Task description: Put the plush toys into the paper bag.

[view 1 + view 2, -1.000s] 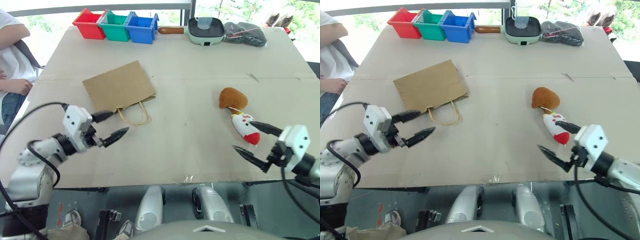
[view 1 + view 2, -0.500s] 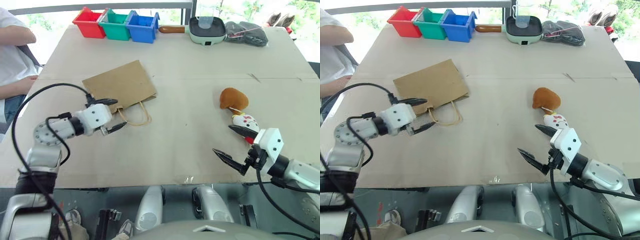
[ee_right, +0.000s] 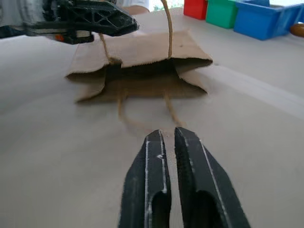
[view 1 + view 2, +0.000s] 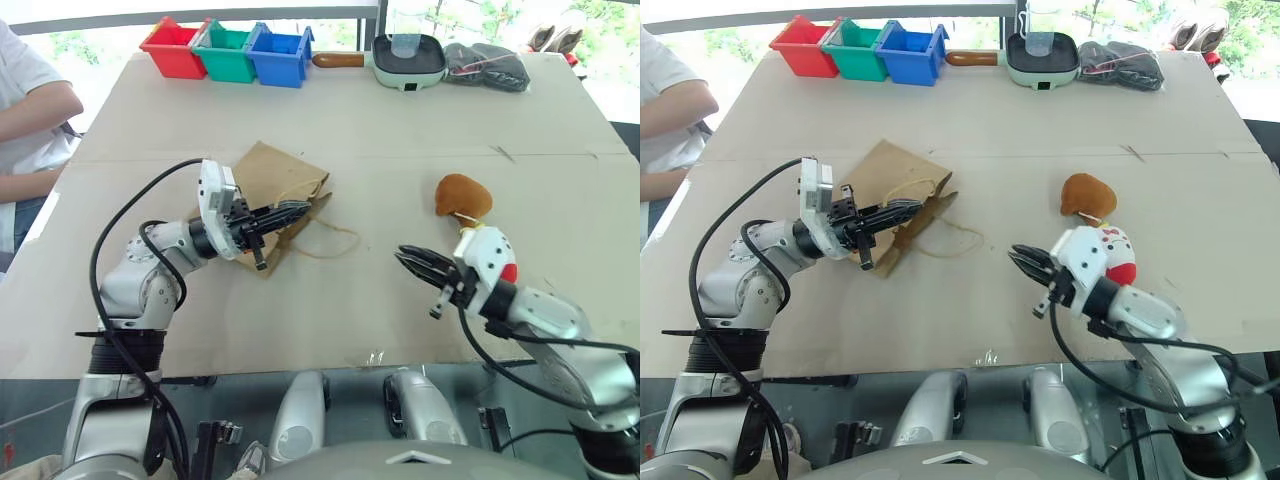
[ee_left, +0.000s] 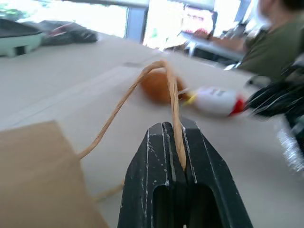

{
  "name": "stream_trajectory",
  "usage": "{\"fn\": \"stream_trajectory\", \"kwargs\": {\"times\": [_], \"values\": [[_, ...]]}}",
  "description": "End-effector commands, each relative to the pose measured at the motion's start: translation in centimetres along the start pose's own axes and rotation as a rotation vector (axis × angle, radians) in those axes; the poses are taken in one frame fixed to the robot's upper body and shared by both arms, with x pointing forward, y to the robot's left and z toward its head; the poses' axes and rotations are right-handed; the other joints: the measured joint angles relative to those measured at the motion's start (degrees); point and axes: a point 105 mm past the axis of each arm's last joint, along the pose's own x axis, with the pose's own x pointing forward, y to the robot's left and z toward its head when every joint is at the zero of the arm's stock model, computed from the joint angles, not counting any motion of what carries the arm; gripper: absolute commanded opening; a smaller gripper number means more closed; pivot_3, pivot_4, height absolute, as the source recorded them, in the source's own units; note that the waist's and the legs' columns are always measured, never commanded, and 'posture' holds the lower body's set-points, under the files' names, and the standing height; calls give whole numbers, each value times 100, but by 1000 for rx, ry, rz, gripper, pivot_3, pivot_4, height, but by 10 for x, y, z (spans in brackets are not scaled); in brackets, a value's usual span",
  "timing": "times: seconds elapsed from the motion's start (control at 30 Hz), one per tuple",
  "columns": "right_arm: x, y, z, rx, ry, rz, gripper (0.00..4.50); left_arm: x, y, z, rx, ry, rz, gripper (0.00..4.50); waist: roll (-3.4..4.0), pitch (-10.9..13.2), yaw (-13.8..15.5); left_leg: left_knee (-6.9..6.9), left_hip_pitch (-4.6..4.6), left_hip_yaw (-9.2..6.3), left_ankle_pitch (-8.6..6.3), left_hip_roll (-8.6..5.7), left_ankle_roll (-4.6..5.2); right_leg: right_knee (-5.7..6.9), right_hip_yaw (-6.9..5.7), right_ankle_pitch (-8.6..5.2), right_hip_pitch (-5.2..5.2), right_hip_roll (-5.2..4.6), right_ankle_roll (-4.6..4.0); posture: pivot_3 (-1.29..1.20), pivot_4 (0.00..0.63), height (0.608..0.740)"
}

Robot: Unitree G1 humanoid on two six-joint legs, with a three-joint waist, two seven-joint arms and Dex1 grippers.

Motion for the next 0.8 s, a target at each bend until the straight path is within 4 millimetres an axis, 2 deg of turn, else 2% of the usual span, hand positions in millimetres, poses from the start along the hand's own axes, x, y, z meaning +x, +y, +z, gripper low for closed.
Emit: {"fn": "stream_trajectory", "kwargs": {"times": [0.03, 0.13, 0.23, 0.3, 0.37, 0.47, 0.57, 0.8], "values": [[33, -3, -3, -20, 7, 24, 128, 15, -14, 19, -19, -70, -50, 0, -1, 0, -9, 1, -2, -4, 0, 0, 0, 1, -4, 0, 0, 0, 0, 0, 150, 740], [64, -1, -9, -15, 14, 81, 128, 28, -21, 21, -31, -97, -74, 0, -1, -1, -9, -1, -5, -6, 0, -2, -1, 1, -5, 1, -2, 0, -2, 0, 150, 740], [97, 9, -17, 74, 9, 161, 128, 38, -26, 28, -39, -148, -93, 0, -1, 0, -18, -2, -6, -6, 0, -3, -1, -1, -7, 2, -3, -2, -2, 0, 150, 740], [117, 20, -33, 92, 44, 219, 128, 43, -30, 36, -37, -181, -105, 0, -1, -1, -26, -3, -7, -7, 1, -3, -1, 0, -8, 2, -4, -2, -3, 0, 150, 740], [127, 28, -46, 112, 72, 260, 128, 45, -31, 44, -37, -210, -100, 0, 0, 0, -23, -4, -5, -7, 1, -3, -2, 0, -8, 3, -3, -3, -3, 0, 150, 740], [134, 33, -62, 137, 108, 270, 128, 39, -28, 64, -32, -281, -55, 0, -3, -2, -41, -4, -3, -5, 1, -3, -2, 1, -6, 3, -3, -4, -3, 0, 150, 740], [132, 32, -76, 136, 147, 257, 128, 28, -23, 83, -30, -349, 5, 0, -2, -3, -56, -4, 4, -9, 1, -1, -2, 9, -7, 3, -2, -2, -3, 0, 150, 740], [116, 24, -98, 131, 243, 252, 128, 8, -18, 100, -31, -409, 107, 0, -3, -9, -23, -4, 11, -11, 1, -1, -2, 12, -8, 3, 5, -2, -3, 0, 150, 740]]}}
